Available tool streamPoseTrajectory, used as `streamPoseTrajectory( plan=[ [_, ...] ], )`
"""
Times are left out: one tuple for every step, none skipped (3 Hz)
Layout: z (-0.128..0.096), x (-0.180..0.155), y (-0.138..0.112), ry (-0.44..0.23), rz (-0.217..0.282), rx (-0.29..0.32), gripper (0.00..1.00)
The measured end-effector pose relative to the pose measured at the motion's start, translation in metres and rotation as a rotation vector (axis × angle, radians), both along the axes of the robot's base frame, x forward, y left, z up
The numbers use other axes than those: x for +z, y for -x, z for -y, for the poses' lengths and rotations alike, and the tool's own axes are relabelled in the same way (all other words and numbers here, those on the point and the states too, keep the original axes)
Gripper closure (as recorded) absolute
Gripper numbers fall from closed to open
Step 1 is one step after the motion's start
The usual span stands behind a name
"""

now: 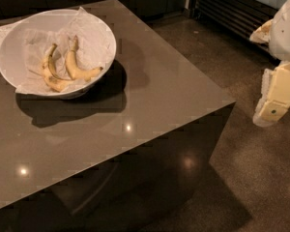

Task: Pick banana from white bowl

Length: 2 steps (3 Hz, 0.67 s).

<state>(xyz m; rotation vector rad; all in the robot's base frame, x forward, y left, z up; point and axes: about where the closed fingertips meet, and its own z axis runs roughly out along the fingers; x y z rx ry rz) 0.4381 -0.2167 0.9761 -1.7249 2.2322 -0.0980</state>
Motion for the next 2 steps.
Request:
streamPoseTrajectory(
  plan=[
    [0.0000,0.0000,0.0000,0.000,0.000,0.000,0.00],
    [-0.0043,0.0040,-0.0063,-0.011,-0.005,-0.045,0.00]
  ],
)
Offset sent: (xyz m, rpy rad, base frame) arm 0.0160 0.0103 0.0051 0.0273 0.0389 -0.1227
